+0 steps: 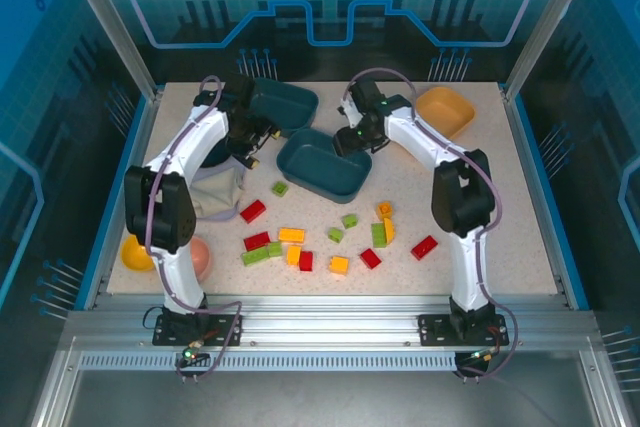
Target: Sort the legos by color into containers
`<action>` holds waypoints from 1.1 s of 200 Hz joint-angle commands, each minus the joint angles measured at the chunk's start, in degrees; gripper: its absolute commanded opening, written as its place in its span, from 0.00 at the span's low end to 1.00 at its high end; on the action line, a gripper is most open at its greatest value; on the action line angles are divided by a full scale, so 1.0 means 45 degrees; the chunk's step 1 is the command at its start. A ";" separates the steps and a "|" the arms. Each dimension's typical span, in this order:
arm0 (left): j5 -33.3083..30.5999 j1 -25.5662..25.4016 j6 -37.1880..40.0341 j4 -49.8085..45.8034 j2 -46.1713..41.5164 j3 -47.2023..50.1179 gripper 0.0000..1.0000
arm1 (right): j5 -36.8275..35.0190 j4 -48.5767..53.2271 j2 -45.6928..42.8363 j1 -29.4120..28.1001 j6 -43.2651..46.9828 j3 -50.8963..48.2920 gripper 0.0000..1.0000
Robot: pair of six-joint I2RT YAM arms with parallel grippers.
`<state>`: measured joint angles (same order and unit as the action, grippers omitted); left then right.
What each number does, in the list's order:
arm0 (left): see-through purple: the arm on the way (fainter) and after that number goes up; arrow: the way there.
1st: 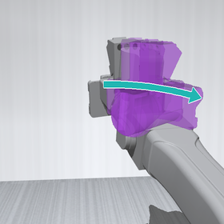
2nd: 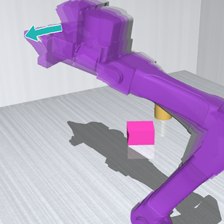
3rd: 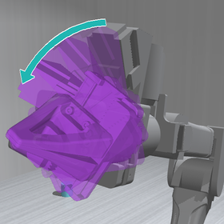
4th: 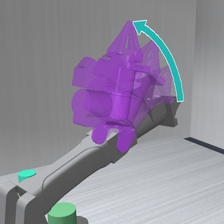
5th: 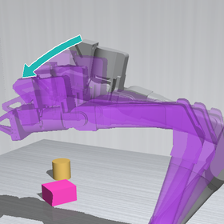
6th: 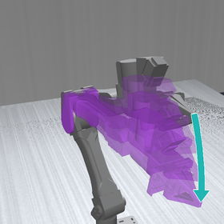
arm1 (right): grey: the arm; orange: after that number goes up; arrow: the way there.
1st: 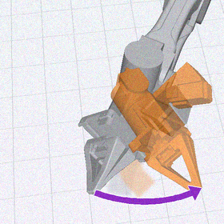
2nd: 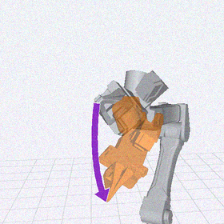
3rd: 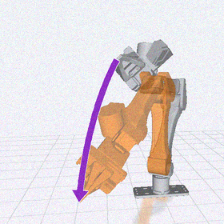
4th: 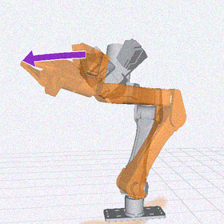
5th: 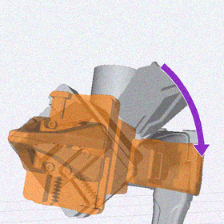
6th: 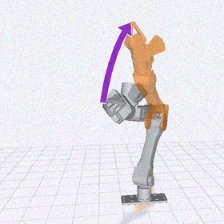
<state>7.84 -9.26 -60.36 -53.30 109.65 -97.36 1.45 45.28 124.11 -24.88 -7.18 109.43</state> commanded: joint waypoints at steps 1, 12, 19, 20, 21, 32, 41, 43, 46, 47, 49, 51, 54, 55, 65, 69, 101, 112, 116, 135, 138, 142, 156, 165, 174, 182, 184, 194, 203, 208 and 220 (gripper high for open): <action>0.0498 0.0423 -0.0158 -0.0063 0.0602 -0.0659 0.78 | -0.0427 0.1455 0.1278 -0.0310 0.0348 0.1791 0.62; 0.0589 0.0484 0.0015 -0.0158 0.0948 -0.1012 0.77 | -0.0804 0.1746 0.1824 -0.0323 0.0354 0.2331 0.60; 0.0634 0.0513 0.0116 -0.0238 0.1173 -0.1231 0.77 | -0.0956 0.1759 0.1968 -0.0312 0.0384 0.2516 0.60; 0.0638 0.0513 0.0124 -0.0242 0.1206 -0.1272 0.77 | -0.0991 0.1757 0.1978 -0.0321 0.0404 0.2537 0.60; 0.0640 0.0514 0.0137 -0.0254 0.1233 -0.1293 0.77 | -0.1028 0.1756 0.1984 -0.0335 0.0414 0.2557 0.60; 0.0658 0.0514 0.0274 -0.0330 0.1537 -0.1601 0.77 | -0.1335 0.1726 0.2403 -0.0325 0.0507 0.2764 0.60; 0.0660 0.0514 0.0363 -0.0356 0.1743 -0.1782 0.77 | -0.1449 0.1651 0.2512 -0.0328 0.0574 0.2874 0.59; 0.0661 0.0514 0.0370 -0.0356 0.1761 -0.1811 0.77 | -0.1479 0.1641 0.2540 -0.0324 0.0617 0.2901 0.60; 0.0654 0.0514 0.0384 -0.0362 0.1823 -0.1854 0.77 | -0.1517 0.1638 0.2563 -0.0314 0.0638 0.2943 0.59; 0.0657 0.0514 0.0375 -0.0353 0.1844 -0.1877 0.77 | -0.1535 0.1638 0.2589 -0.0322 0.0648 0.2955 0.59; 0.0660 0.0514 0.0393 -0.0336 0.1860 -0.1894 0.77 | -0.1559 0.1633 0.2632 -0.0328 0.0670 0.2994 0.60; 0.0661 0.0514 0.0402 -0.0342 0.1903 -0.1912 0.77 | -0.1604 0.1656 0.2658 -0.0329 0.0676 0.3038 0.60; 0.0668 0.0514 0.0422 -0.0329 0.1948 -0.1959 0.77 | -0.1645 0.1679 0.2722 -0.0327 0.0692 0.3116 0.60; 0.0674 0.0514 0.0423 -0.0326 0.1955 -0.1968 0.77 | -0.1658 0.1688 0.2737 -0.0328 0.0704 0.3149 0.60; 0.0669 0.0514 0.0499 -0.0321 0.2109 -0.2115 0.77 | -0.1671 0.1807 0.2965 -0.0308 0.0755 0.3465 0.59; 0.0670 0.0516 0.0520 -0.0314 0.2163 -0.2157 0.77 | -0.1646 0.1874 0.3079 -0.0311 0.0758 0.3613 0.59; 0.0646 0.0519 0.0772 -0.0331 0.2628 -0.2622 0.77 | -0.1436 0.2396 0.3902 -0.0305 0.0739 0.4685 0.47; 0.0595 0.0533 0.0851 -0.0396 0.2786 -0.2809 0.77 | -0.1451 0.2438 0.3928 -0.0310 0.0753 0.4765 0.41; 0.0584 0.0533 0.0868 -0.0392 0.2847 -0.2880 0.77 | -0.1470 0.2420 0.3923 -0.0310 0.0770 0.4749 0.38; 0.0602 0.0553 0.0949 -0.0351 0.3098 -0.3217 0.77 | -0.1584 0.2284 0.3537 -0.0272 0.1114 0.4399 0.30; 0.0602 0.0568 0.0969 -0.0371 0.3154 -0.3282 0.77 | -0.1601 0.2256 0.3467 -0.0247 0.1167 0.4316 0.29; 0.0607 0.0572 0.0990 -0.0387 0.3204 -0.3374 0.77 | -0.1594 0.2244 0.3332 -0.0218 0.1237 0.4212 0.28; 0.0622 0.0573 0.1047 -0.0467 0.3447 -0.3695 0.77 | -0.1606 0.2065 0.2805 -0.0094 0.1470 0.3600 0.24; 0.0638 0.0573 0.1088 -0.0529 0.3601 -0.3910 0.77 | -0.1700 0.1950 0.2436 -0.0008 0.1592 0.3156 0.22; 0.0640 0.0573 0.1092 -0.0559 0.3744 -0.4124 0.77 | -0.1742 0.1866 0.2120 0.0102 0.1694 0.2768 0.20; 0.0641 0.0573 0.1108 -0.0559 0.3886 -0.4299 0.78 | -0.1774 0.1843 0.1761 0.0220 0.1698 0.2442 0.17; 0.0641 0.0573 0.1094 -0.0554 0.3918 -0.4345 0.78 | -0.1775 0.1840 0.1673 0.0252 0.1690 0.2373 0.16; 0.0658 0.0573 0.1077 -0.0501 0.4078 -0.4580 0.78 | -0.1814 0.1828 0.1358 0.0432 0.1622 0.1992 0.12; 0.0742 0.0573 0.1033 -0.0425 0.4249 -0.4785 0.78 | -0.1931 0.1782 0.1052 0.0616 0.1511 0.1616 0.09; 0.0771 0.0573 0.0961 -0.0378 0.4351 -0.4918 0.78 | -0.2004 0.1766 0.0867 0.0753 0.1402 0.1407 0.08; 0.0838 0.0573 0.0792 -0.0287 0.4615 -0.5199 0.78 | -0.2017 0.1682 0.0430 0.1061 0.1092 0.0926 0.06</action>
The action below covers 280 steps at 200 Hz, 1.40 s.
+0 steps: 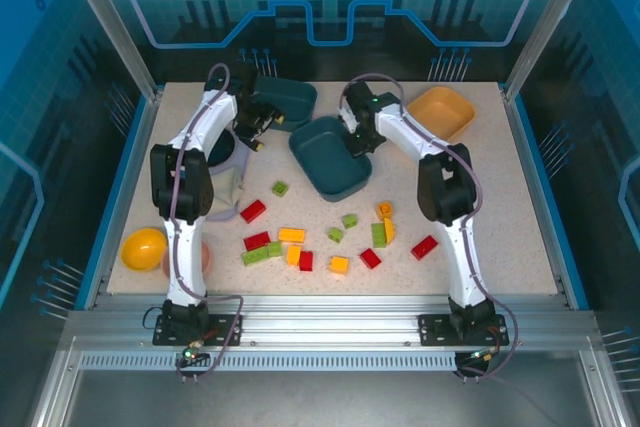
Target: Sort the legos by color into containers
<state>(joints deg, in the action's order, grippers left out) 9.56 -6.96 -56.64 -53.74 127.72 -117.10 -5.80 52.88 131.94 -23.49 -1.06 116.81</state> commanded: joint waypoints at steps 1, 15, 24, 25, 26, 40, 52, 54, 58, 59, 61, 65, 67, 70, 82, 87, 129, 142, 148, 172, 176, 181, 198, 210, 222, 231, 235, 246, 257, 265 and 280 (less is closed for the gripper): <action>0.0464 0.0063 -0.0051 -0.0179 0.0620 -0.0833 0.78 | -0.0407 -0.0011 -0.1349 0.0777 -0.0300 -0.0759 0.05; 0.0528 0.0043 -0.0215 0.0072 0.0931 -0.1146 0.78 | -0.0409 -0.0118 -0.1830 0.1136 -0.0735 -0.1349 0.05; 0.0468 0.0024 -0.0274 0.0227 0.1177 -0.1377 0.77 | -0.0459 -0.0150 -0.2081 0.1313 -0.1021 -0.1653 0.05; 0.0451 0.0014 -0.0279 0.0234 0.1202 -0.1398 0.77 | -0.0464 -0.0150 -0.2116 0.1332 -0.1066 -0.1696 0.05; 0.0452 0.0009 -0.0281 0.0248 0.1234 -0.1429 0.77 | -0.0476 -0.0150 -0.2144 0.1352 -0.1099 -0.1728 0.05; 0.0389 -0.0023 -0.0273 0.0458 0.1654 -0.1780 0.74 | -0.0391 -0.0131 -0.2378 0.1633 -0.1617 -0.2069 0.04; 0.0329 -0.0052 -0.0238 0.0426 0.2010 -0.2097 0.72 | -0.0375 -0.0007 -0.2444 0.1833 -0.2137 -0.2232 0.03; 0.0320 -0.0054 -0.0228 0.0420 0.2082 -0.2170 0.71 | -0.0357 0.0003 -0.2445 0.1872 -0.2213 -0.2254 0.03; 0.0264 -0.0044 -0.0210 0.0362 0.2197 -0.2262 0.70 | -0.0340 0.0056 -0.2430 0.1937 -0.2364 -0.2274 0.02; 0.0251 -0.0052 -0.0208 0.0351 0.2230 -0.2262 0.70 | -0.0316 0.0060 -0.2428 0.1957 -0.2392 -0.2271 0.02; 0.0212 -0.0064 -0.0211 0.0342 0.2278 -0.2328 0.70 | -0.0303 0.0073 -0.2431 0.1982 -0.2467 -0.2293 0.02; 0.0168 -0.0065 -0.0177 0.0308 0.2368 -0.2443 0.70 | -0.0247 0.0101 -0.2418 0.2009 -0.2588 -0.2310 0.02; 0.0133 -0.0067 -0.0169 0.0288 0.2406 -0.2491 0.69 | -0.0237 0.0118 -0.2409 0.2038 -0.2648 -0.2322 0.02; 0.0091 -0.0068 -0.0157 0.0282 0.2466 -0.2552 0.69 | -0.0225 0.0147 -0.2406 0.2050 -0.2740 -0.2325 0.02; -0.0014 -0.0074 -0.0044 0.0505 0.2606 -0.2655 0.68 | -0.0128 0.0195 -0.2381 0.2142 -0.3042 -0.2340 0.02; -0.0044 -0.0091 -0.0007 0.0569 0.2640 -0.2660 0.68 | -0.0090 0.0235 -0.2368 0.2175 -0.3159 -0.2340 0.02; -0.0292 -0.0103 0.0267 0.0180 0.3366 -0.3431 0.54 | 0.0079 0.0348 -0.2289 0.2299 -0.3632 -0.2384 0.01; -0.0192 -0.0101 0.0430 0.0109 0.3553 -0.3573 0.44 | 0.0068 0.0358 -0.2345 0.2323 -0.3632 -0.2442 0.01; -0.0234 -0.0113 0.0495 0.0031 0.3570 -0.3615 0.42 | 0.0065 0.0358 -0.2383 0.2343 -0.3632 -0.2490 0.01; -0.0484 -0.0131 0.0922 -0.0176 0.3474 -0.3606 0.40 | 0.0149 0.0243 -0.2595 0.2410 -0.3651 -0.2712 0.00; -0.0489 -0.0151 0.0977 -0.0194 0.3458 -0.3612 0.39 | 0.0136 0.0224 -0.2628 0.2441 -0.3651 -0.2747 0.00; -0.0517 -0.0152 0.1040 -0.0234 0.3425 -0.3607 0.39 | 0.0108 0.0226 -0.2657 0.2436 -0.3634 -0.2768 0.00; -0.0693 -0.0169 0.1170 -0.0267 0.3072 -0.3579 0.45 | 0.0127 0.0207 -0.2737 0.2471 -0.3612 -0.2807 0.00; -0.0931 -0.0220 0.1227 -0.0079 0.2643 -0.3440 0.58 | 0.0192 0.0164 -0.2774 0.2498 -0.3612 -0.2810 0.00; -0.1077 -0.0230 0.1083 0.0209 0.2231 -0.3241 0.62 | 0.0262 0.0126 -0.2777 0.2499 -0.3591 -0.2823 0.00; -0.1163 -0.0211 0.0865 0.0351 0.2063 -0.3183 0.67 | 0.0361 0.0086 -0.2799 0.2475 -0.3610 -0.2840 0.00; -0.1185 -0.0211 0.0779 0.0401 0.2031 -0.3178 0.69 | 0.0408 0.0055 -0.2797 0.2469 -0.3612 -0.2852 0.00; -0.1151 -0.0173 0.0456 0.0653 0.2042 -0.3171 0.74 | 0.0539 0.0026 -0.2796 0.2480 -0.3631 -0.2872 0.00; -0.1069 -0.0098 -0.0167 0.0828 0.2161 -0.3192 0.76 | 0.0649 -0.0004 -0.2796 0.2448 -0.3669 -0.2900 0.00; -0.1068 -0.0064 -0.0576 0.0999 0.2236 -0.3149 0.76 | 0.0747 -0.0061 -0.2830 0.2437 -0.3705 -0.2984 0.00; -0.1083 -0.0071 -0.1150 0.1439 0.2375 -0.3100 0.77 | 0.0898 -0.0177 -0.2911 0.2391 -0.3766 -0.3164 0.00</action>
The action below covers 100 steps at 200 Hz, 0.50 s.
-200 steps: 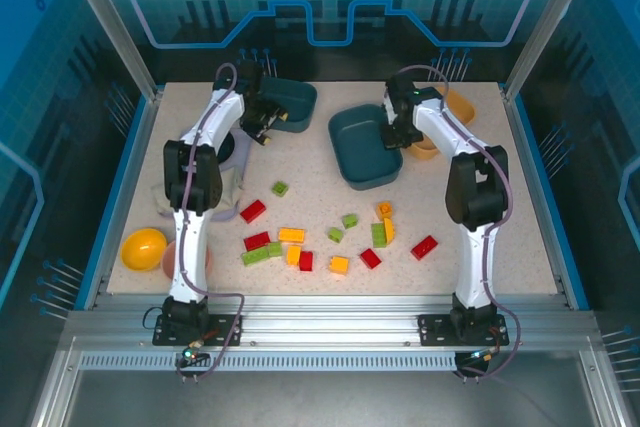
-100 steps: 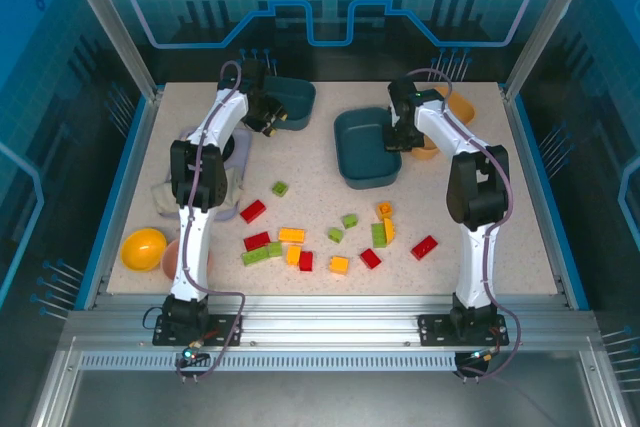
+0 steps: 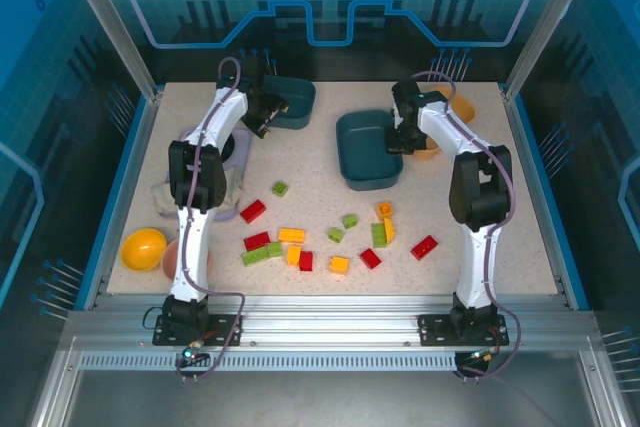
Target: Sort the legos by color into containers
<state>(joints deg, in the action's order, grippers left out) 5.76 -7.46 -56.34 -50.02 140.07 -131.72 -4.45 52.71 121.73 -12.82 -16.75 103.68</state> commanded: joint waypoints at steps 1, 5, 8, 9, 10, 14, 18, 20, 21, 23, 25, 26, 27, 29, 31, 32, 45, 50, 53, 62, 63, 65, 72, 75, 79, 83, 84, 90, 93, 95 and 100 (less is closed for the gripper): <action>-0.0241 0.0039 -0.1254 0.0630 -0.0347 0.0160 0.77 | 0.0597 -0.0144 -0.0644 0.0019 -0.0280 -0.0246 0.00; -0.0231 0.0052 -0.1434 0.0653 -0.0267 0.0134 0.77 | 0.0598 -0.0163 -0.0659 0.0017 -0.0308 -0.0282 0.00; -0.0243 0.0049 -0.1581 0.0596 -0.0204 0.0104 0.76 | 0.0615 -0.0169 -0.0679 0.0002 -0.0328 -0.0310 0.00; -0.0234 0.0063 -0.1630 0.0563 -0.0177 0.0088 0.76 | 0.0616 -0.0170 -0.0682 0.0000 -0.0334 -0.0327 0.00; -0.0249 0.0060 -0.1675 0.0527 -0.0154 0.0070 0.76 | 0.0617 -0.0170 -0.0683 -0.0002 -0.0346 -0.0336 0.00; -0.0280 0.0062 -0.1895 0.0417 -0.0051 0.0027 0.76 | 0.0647 -0.0187 -0.0699 -0.0009 -0.0378 -0.0344 0.00; -0.0292 0.0076 -0.2076 0.0272 0.0056 0.0003 0.75 | 0.0683 -0.0206 -0.0721 -0.0004 -0.0413 -0.0388 0.00; -0.0286 0.0076 -0.2150 0.0221 0.0097 -0.0004 0.75 | 0.0707 -0.0228 -0.0733 -0.0013 -0.0426 -0.0409 0.00; -0.0295 0.0077 -0.2198 0.0200 0.0130 -0.0005 0.74 | 0.0711 -0.0238 -0.0738 -0.0027 -0.0432 -0.0416 0.00; -0.0291 0.0077 -0.2283 0.0144 0.0179 -0.0011 0.74 | 0.0724 -0.0231 -0.0742 -0.0024 -0.0446 -0.0450 0.00; -0.0286 0.0091 -0.2387 0.0116 0.0210 -0.0012 0.74 | 0.0732 -0.0239 -0.0757 -0.0023 -0.0454 -0.0454 0.00; -0.0275 0.0094 -0.2424 0.0108 0.0245 0.0001 0.73 | 0.0743 -0.0243 -0.0760 -0.0023 -0.0455 -0.0458 0.00; -0.0260 0.0095 -0.2453 0.0104 0.0272 -0.0003 0.73 | 0.0739 -0.0246 -0.0761 -0.0022 -0.0466 -0.0479 0.00; -0.0239 0.0096 -0.2513 0.0101 0.0302 -0.0005 0.72 | 0.0736 -0.0247 -0.0777 -0.0037 -0.0474 -0.0485 0.00; -0.0229 0.0096 -0.2543 0.0110 0.0363 -0.0006 0.72 | 0.0759 -0.0258 -0.0786 -0.0046 -0.0485 -0.0497 0.00; -0.0217 0.0096 -0.2570 0.0115 0.0390 -0.0006 0.72 | 0.0757 -0.0263 -0.0784 -0.0044 -0.0491 -0.0508 0.00; -0.0167 0.0077 -0.2710 0.0178 0.0638 -0.0047 0.68 | 0.0861 -0.0302 -0.0844 -0.0065 -0.0544 -0.0567 0.00; -0.0138 0.0072 -0.2749 0.0201 0.0705 -0.0093 0.67 | 0.0895 -0.0304 -0.0857 -0.0098 -0.0571 -0.0578 0.00; -0.0129 0.0071 -0.2739 0.0256 0.0740 -0.0100 0.65 | 0.0921 -0.0306 -0.0874 -0.0086 -0.0583 -0.0586 0.00; -0.0071 0.0057 -0.2673 0.0416 0.0814 -0.0118 0.61 | 0.0986 -0.0326 -0.0878 -0.0140 -0.0621 -0.0612 0.00; -0.0080 0.0057 -0.2674 0.0424 0.0820 -0.0121 0.60 | 0.0987 -0.0326 -0.0879 -0.0140 -0.0627 -0.0615 0.00; -0.0081 0.0057 -0.2637 0.0445 0.0825 -0.0123 0.58 | 0.0988 -0.0326 -0.0865 -0.0140 -0.0641 -0.0607 0.00; -0.0035 0.0057 -0.2543 0.0488 0.0850 -0.0157 0.52 | 0.0988 -0.0350 -0.0884 -0.0177 -0.0689 -0.0654 0.00; -0.0001 0.0057 -0.2508 0.0500 0.0864 -0.0157 0.50 | 0.1006 -0.0361 -0.0863 -0.0171 -0.0708 -0.0683 0.00; 0.0059 0.0057 -0.2442 0.0509 0.0893 -0.0180 0.46 | 0.1035 -0.0396 -0.0865 -0.0196 -0.0743 -0.0715 0.00; 0.0117 0.0062 -0.2373 0.0472 0.0914 -0.0224 0.44 | 0.1046 -0.0432 -0.0872 -0.0210 -0.0772 -0.0748 0.00; 0.0132 0.0060 -0.2349 0.0452 0.0919 -0.0232 0.43 | 0.1047 -0.0447 -0.0876 -0.0214 -0.0781 -0.0751 0.00; 0.0160 0.0038 -0.2209 0.0285 0.0944 -0.0292 0.40 | 0.1110 -0.0497 -0.0847 -0.0215 -0.0826 -0.0785 0.00; 0.0165 0.0038 -0.2122 0.0206 0.0961 -0.0332 0.39 | 0.1113 -0.0504 -0.0841 -0.0225 -0.0854 -0.0810 0.00; 0.0175 0.0038 -0.2059 0.0146 0.0948 -0.0337 0.39 | 0.1108 -0.0517 -0.0841 -0.0219 -0.0864 -0.0807 0.00; 0.0185 0.0021 -0.1931 0.0034 0.0941 -0.0339 0.38 | 0.1115 -0.0547 -0.0826 -0.0208 -0.0886 -0.0832 0.00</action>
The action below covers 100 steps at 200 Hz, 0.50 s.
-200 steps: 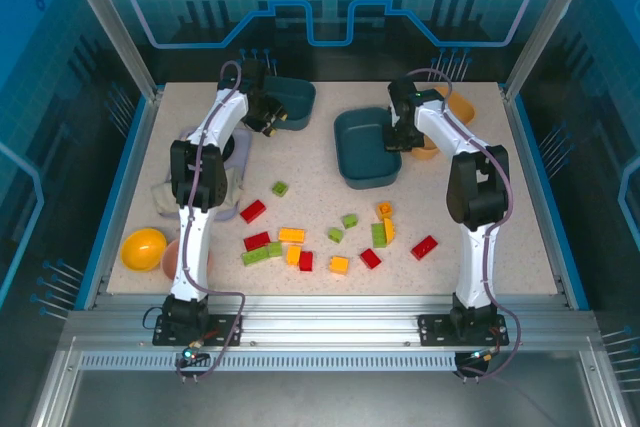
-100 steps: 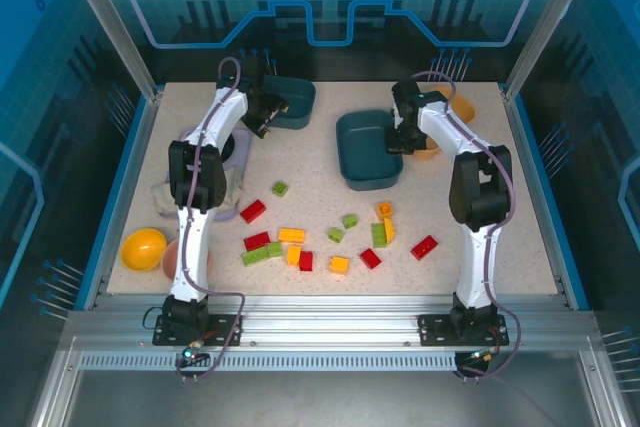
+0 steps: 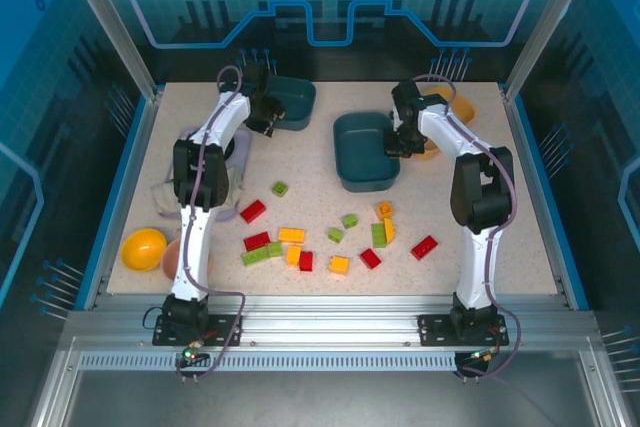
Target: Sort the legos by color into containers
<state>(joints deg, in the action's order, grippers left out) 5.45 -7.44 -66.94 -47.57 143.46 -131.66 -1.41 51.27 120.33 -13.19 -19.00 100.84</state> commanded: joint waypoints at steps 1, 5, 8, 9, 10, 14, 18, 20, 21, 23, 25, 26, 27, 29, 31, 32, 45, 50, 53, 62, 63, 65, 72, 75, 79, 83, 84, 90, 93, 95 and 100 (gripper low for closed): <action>0.0253 0.0014 0.0453 -0.0536 0.0180 -0.0353 0.38 | 0.0435 -0.0223 -0.0513 -0.0130 -0.0396 -0.0201 0.00; 0.0246 -0.0004 0.0585 -0.0655 0.0162 -0.0353 0.38 | 0.0431 -0.0243 -0.0490 -0.0119 -0.0405 -0.0196 0.00; 0.0235 -0.0006 0.0662 -0.0729 0.0153 -0.0353 0.38 | 0.0431 -0.0250 -0.0476 -0.0128 -0.0406 -0.0201 0.00; 0.0234 -0.0006 0.0698 -0.0763 0.0143 -0.0343 0.37 | 0.0430 -0.0255 -0.0464 -0.0132 -0.0406 -0.0191 0.00; 0.0244 -0.0006 0.0716 -0.0789 0.0118 -0.0348 0.37 | 0.0421 -0.0257 -0.0458 -0.0133 -0.0406 -0.0186 0.00; 0.0224 -0.0025 0.0876 -0.0878 0.0098 -0.0351 0.36 | 0.0412 -0.0259 -0.0431 -0.0134 -0.0402 -0.0172 0.00; 0.0219 -0.0026 0.1013 -0.1004 0.0065 -0.0335 0.35 | 0.0411 -0.0260 -0.0408 -0.0124 -0.0405 -0.0142 0.00; 0.0230 -0.0026 0.1087 -0.1048 0.0047 -0.0329 0.34 | 0.0416 -0.0260 -0.0402 -0.0118 -0.0406 -0.0128 0.00; 0.0232 -0.0026 0.1106 -0.1068 0.0031 -0.0331 0.34 | 0.0413 -0.0260 -0.0397 -0.0126 -0.0396 -0.0125 0.00; 0.0238 -0.0026 0.1184 -0.1108 0.0029 -0.0333 0.33 | 0.0412 -0.0260 -0.0370 -0.0123 -0.0389 -0.0114 0.00; 0.0244 -0.0040 0.1247 -0.1133 -0.0001 -0.0333 0.32 | 0.0416 -0.0260 -0.0363 -0.0127 -0.0387 -0.0091 0.00; 0.0239 -0.0043 0.1264 -0.1159 -0.0013 -0.0333 0.32 | 0.0404 -0.0260 -0.0349 -0.0131 -0.0386 -0.0088 0.00; 0.0236 -0.0044 0.1302 -0.1183 -0.0018 -0.0333 0.31 | 0.0398 -0.0250 -0.0351 -0.0123 -0.0386 -0.0066 0.00; 0.0234 -0.0045 0.1379 -0.1234 -0.0037 -0.0318 0.30 | 0.0393 -0.0242 -0.0339 -0.0118 -0.0376 -0.0050 0.00; 0.0234 -0.0045 0.1457 -0.1262 -0.0057 -0.0315 0.29 | 0.0367 -0.0241 -0.0336 -0.0116 -0.0369 -0.0032 0.00; 0.0234 -0.0045 0.1486 -0.1283 -0.0060 -0.0314 0.29 | 0.0360 -0.0240 -0.0335 -0.0126 -0.0368 -0.0019 0.00; 0.0235 -0.0045 0.1917 -0.1610 -0.0203 -0.0314 0.22 | 0.0313 -0.0209 -0.0254 -0.0108 -0.0347 0.0095 0.00; 0.0238 -0.0045 0.2147 -0.1713 -0.0269 -0.0299 0.19 | 0.0299 -0.0186 -0.0237 -0.0099 -0.0347 0.0129 0.00; 0.0234 -0.0055 0.2276 -0.1787 -0.0318 -0.0304 0.17 | 0.0277 -0.0172 -0.0220 -0.0089 -0.0347 0.0153 0.00; 0.0281 -0.0083 0.2841 -0.2009 -0.0454 -0.0306 0.10 | 0.0256 -0.0162 -0.0190 -0.0047 -0.0347 0.0198 0.00; 0.0287 -0.0084 0.2910 -0.2037 -0.0473 -0.0300 0.10 | 0.0255 -0.0162 -0.0194 -0.0052 -0.0347 0.0203 0.00; 0.0315 -0.0099 0.3056 -0.2073 -0.0503 -0.0300 0.08 | 0.0255 -0.0162 -0.0192 -0.0046 -0.0337 0.0208 0.00; 0.0458 -0.0143 0.3685 -0.2272 -0.0611 -0.0300 0.01 | 0.0219 -0.0162 -0.0183 -0.0002 -0.0325 0.0220 0.00; 0.0535 -0.0170 0.3982 -0.2379 -0.0637 -0.0327 0.00 | 0.0199 -0.0162 -0.0194 0.0001 -0.0327 0.0210 0.00; 0.0633 -0.0208 0.4427 -0.2529 -0.0693 -0.0333 0.00 | 0.0179 -0.0162 -0.0180 0.0052 -0.0325 0.0216 0.00; 0.0721 -0.0253 0.4885 -0.2701 -0.0752 -0.0332 0.00 | 0.0149 -0.0164 -0.0169 0.0098 -0.0328 0.0211 0.00; 0.0731 -0.0276 0.5007 -0.2754 -0.0769 -0.0323 0.00 | 0.0153 -0.0163 -0.0173 0.0098 -0.0328 0.0210 0.00; 0.0731 -0.0361 0.5728 -0.3082 -0.0868 -0.0306 0.00 | 0.0139 -0.0162 -0.0177 0.0179 -0.0325 0.0180 0.00; 0.0677 -0.0417 0.6112 -0.3279 -0.0923 -0.0300 0.00 | 0.0148 -0.0162 -0.0178 0.0207 -0.0327 0.0163 0.00; 0.0632 -0.0446 0.6356 -0.3409 -0.0952 -0.0286 0.00 | 0.0139 -0.0162 -0.0178 0.0230 -0.0327 0.0152 0.00; 0.0550 -0.0529 0.6978 -0.3706 -0.1074 -0.0238 0.00 | 0.0128 -0.0162 -0.0178 0.0296 -0.0328 0.0122 0.00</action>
<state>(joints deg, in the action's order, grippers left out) 7.16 -7.97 -50.81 -55.29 143.09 -131.90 -1.06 50.92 120.33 -13.06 -19.75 100.22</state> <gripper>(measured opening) 0.085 0.095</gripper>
